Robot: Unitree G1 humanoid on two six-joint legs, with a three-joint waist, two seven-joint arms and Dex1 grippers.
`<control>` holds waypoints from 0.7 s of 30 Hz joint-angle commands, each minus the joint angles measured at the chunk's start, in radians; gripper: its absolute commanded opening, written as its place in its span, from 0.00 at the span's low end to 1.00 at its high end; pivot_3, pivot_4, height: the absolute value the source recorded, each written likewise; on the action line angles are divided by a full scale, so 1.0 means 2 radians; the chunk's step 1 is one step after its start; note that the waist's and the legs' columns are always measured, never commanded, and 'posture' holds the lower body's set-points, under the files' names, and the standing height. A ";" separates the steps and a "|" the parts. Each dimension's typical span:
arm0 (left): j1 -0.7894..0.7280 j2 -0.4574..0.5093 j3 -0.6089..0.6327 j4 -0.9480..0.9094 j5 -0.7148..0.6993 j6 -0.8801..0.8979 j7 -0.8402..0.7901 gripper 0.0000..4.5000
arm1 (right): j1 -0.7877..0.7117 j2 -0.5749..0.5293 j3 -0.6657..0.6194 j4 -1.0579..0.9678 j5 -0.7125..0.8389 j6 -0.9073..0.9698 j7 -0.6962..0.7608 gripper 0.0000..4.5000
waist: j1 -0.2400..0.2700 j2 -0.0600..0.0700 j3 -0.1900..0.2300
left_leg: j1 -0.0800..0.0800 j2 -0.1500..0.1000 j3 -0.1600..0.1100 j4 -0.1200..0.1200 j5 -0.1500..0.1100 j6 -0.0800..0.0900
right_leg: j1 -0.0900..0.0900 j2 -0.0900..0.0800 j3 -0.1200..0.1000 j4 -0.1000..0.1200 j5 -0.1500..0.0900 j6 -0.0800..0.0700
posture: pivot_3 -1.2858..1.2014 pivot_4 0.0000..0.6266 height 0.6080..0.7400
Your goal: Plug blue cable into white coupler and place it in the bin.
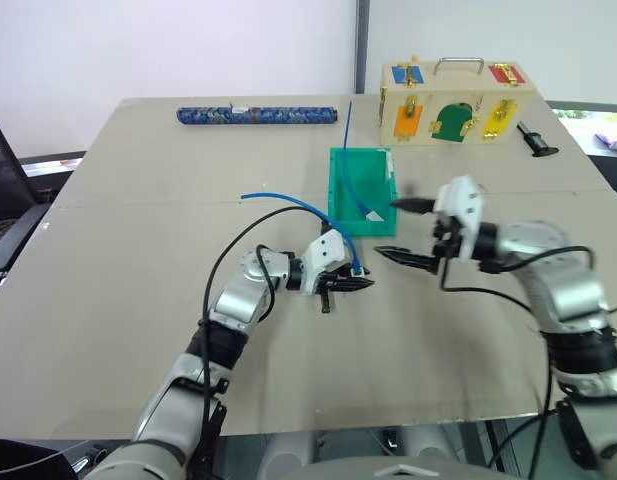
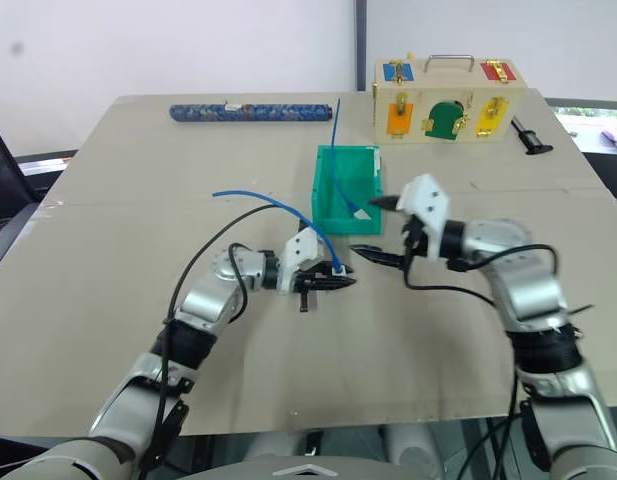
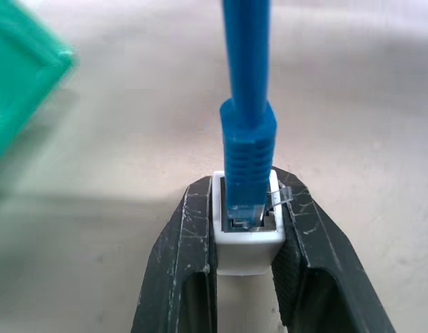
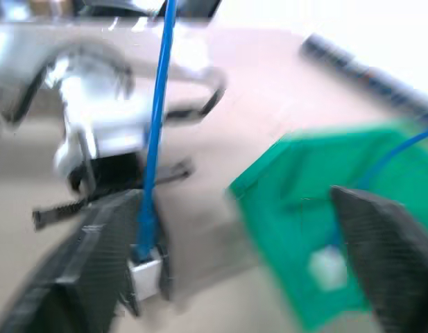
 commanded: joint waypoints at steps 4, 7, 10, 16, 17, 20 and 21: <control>0.031 0.018 0.055 -0.118 -0.058 0.099 0.046 0.09 | 0.118 -0.008 -0.056 -0.158 0.026 0.054 -0.089 0.99 | 0.007 0.000 0.000 | 0.000 0.000 0.000 0.000 0.000 0.000 | 0.000 0.000 0.000 0.000 0.000 0.000 | 0.52 0.24 1.00; 0.011 0.012 0.069 -0.129 -0.072 0.156 0.085 0.09 | 0.177 0.015 -0.077 -0.225 0.032 0.062 -0.144 0.99 | 0.010 -0.001 0.003 | 0.000 0.000 0.000 0.000 0.000 0.000 | 0.001 0.000 0.000 0.000 0.000 0.000 | 0.52 0.24 1.00; -0.043 -0.009 0.088 -0.109 -0.095 0.217 0.125 0.09 | 0.226 0.030 -0.075 -0.287 0.012 0.060 -0.192 0.99 | 0.012 -0.002 0.004 | 0.001 -0.001 0.001 0.002 0.000 0.000 | 0.003 0.000 -0.002 0.000 -0.001 0.002 | 0.52 0.24 1.00; -0.197 -0.068 0.107 0.042 -0.092 0.269 0.204 0.09 | 0.312 0.043 -0.050 -0.347 -0.019 0.047 -0.272 0.99 | 0.012 -0.003 0.004 | 0.002 -0.001 0.000 0.002 0.000 0.000 | 0.004 0.000 -0.003 0.000 -0.002 0.002 | 0.52 0.24 1.00; -0.226 -0.077 0.107 0.083 -0.083 0.265 0.217 0.09 | 0.326 0.041 -0.045 -0.348 -0.026 0.038 -0.283 0.99 | 0.013 -0.004 0.004 | 0.002 -0.001 0.000 0.002 0.000 0.000 | 0.004 0.000 -0.003 0.000 -0.002 0.002 | 0.52 0.24 1.00; -0.292 -0.101 0.103 0.199 -0.060 0.217 0.237 0.09 | 0.355 0.037 -0.035 -0.348 -0.037 0.015 -0.308 0.99 | 0.009 -0.004 0.005 | 0.001 -0.002 0.001 0.002 0.000 0.000 | 0.004 0.000 -0.002 0.000 -0.002 0.003 | 0.52 0.24 1.00; -0.306 -0.106 0.103 0.226 -0.056 0.201 0.236 0.09 | 0.360 0.035 -0.032 -0.348 -0.038 0.011 -0.315 0.99 | 0.007 -0.004 0.005 | 0.002 -0.002 0.001 0.002 0.000 0.000 | 0.004 0.000 -0.002 -0.001 -0.002 0.003 | 0.52 0.24 1.00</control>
